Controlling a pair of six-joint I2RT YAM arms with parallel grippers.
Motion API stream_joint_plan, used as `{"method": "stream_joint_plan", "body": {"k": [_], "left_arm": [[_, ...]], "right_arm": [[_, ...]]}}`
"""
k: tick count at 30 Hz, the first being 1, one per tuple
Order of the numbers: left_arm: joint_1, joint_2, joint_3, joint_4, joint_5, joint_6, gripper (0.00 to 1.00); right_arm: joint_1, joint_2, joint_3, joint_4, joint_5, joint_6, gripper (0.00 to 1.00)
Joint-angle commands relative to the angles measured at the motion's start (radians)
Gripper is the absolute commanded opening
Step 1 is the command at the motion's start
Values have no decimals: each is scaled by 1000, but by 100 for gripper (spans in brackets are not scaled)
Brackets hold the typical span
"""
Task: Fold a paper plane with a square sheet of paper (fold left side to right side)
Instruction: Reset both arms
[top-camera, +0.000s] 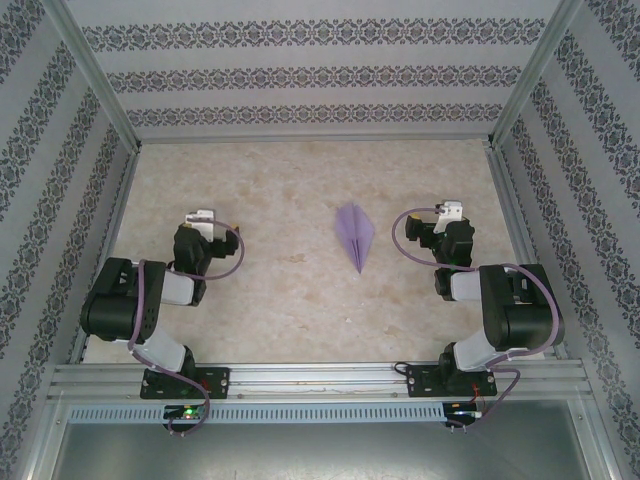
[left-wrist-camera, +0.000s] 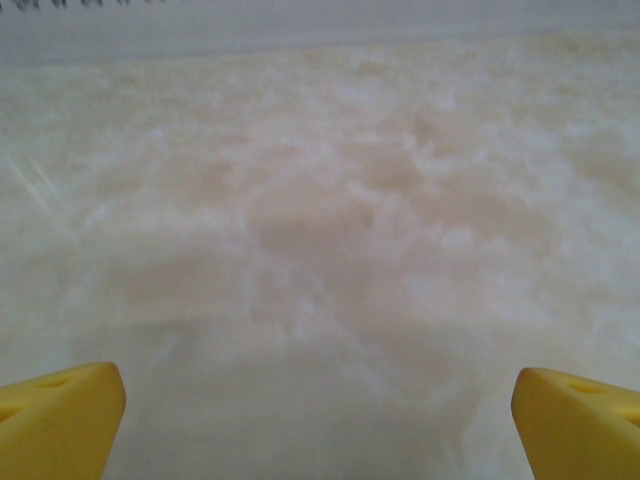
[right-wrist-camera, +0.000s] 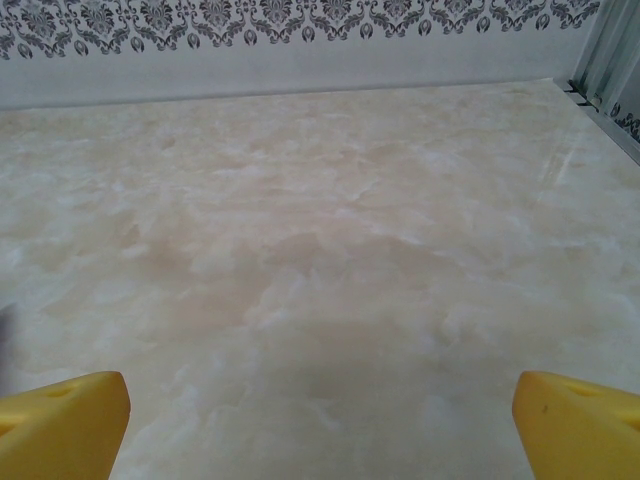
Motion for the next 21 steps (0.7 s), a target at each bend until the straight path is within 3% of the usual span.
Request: {"method": "stream_joint_plan", "body": {"k": [1, 21], "left_arm": [[35, -10, 27, -42, 18, -22, 99], [34, -8, 22, -31, 7, -21, 99]], "right_arm": [[6, -8, 10, 10, 10, -22, 98], [10, -6, 13, 6, 17, -28, 98]]}}
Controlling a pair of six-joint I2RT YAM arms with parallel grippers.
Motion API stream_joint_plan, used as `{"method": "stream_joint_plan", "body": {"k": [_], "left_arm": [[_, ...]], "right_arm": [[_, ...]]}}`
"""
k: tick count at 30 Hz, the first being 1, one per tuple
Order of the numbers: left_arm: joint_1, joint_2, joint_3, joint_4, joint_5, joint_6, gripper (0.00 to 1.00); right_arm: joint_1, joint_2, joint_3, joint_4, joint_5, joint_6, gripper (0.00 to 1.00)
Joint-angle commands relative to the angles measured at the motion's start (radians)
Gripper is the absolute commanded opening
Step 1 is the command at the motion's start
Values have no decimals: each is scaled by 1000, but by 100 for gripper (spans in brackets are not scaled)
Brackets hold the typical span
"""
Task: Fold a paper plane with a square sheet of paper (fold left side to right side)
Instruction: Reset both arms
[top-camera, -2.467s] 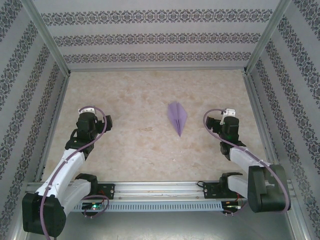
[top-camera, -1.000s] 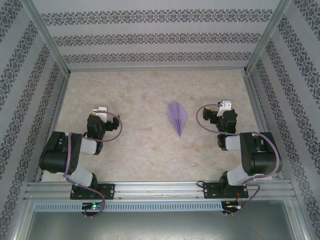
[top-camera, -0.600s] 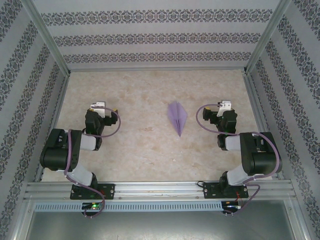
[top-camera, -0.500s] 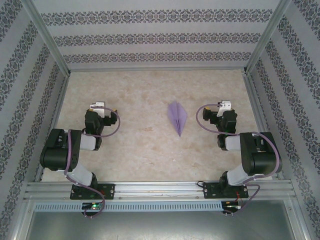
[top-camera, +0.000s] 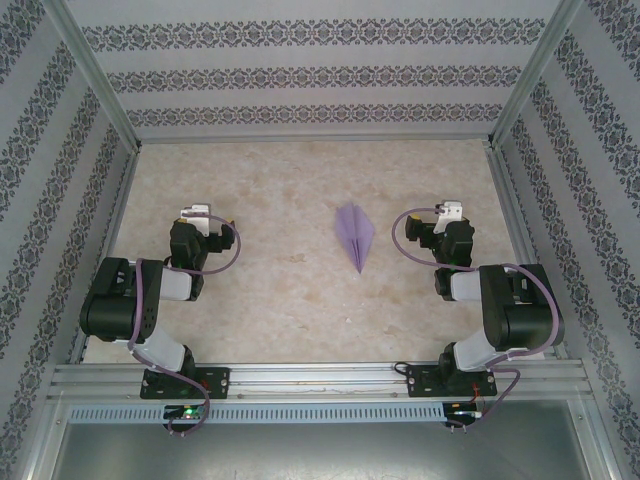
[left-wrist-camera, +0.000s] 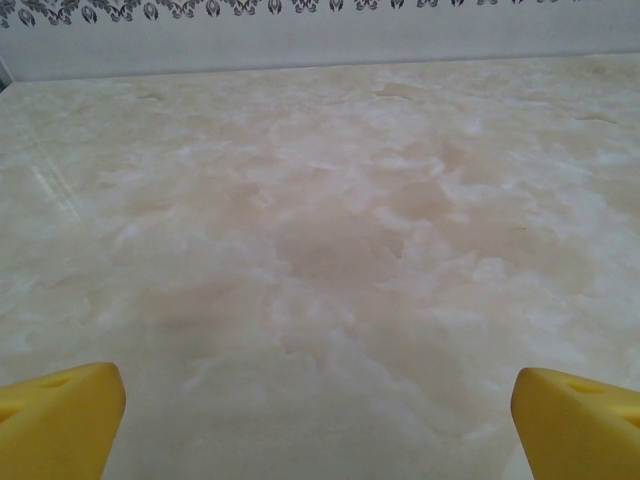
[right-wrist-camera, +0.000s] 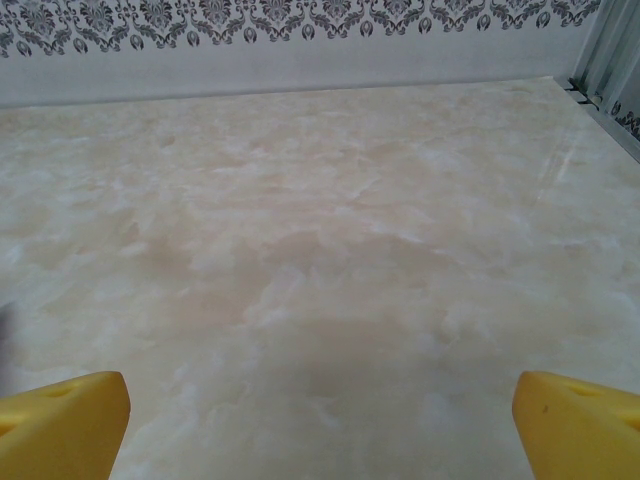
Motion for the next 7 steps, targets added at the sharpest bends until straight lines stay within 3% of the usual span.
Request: {"method": "stream_joint_plan", "body": {"k": [1, 7], "left_arm": [[8, -8, -1, -8, 7, -16, 99], [9, -7, -1, -8, 7, -17, 99]], "right_arm": [[15, -6, 16, 4, 25, -30, 98], [22, -7, 15, 3, 36, -32, 98]]}}
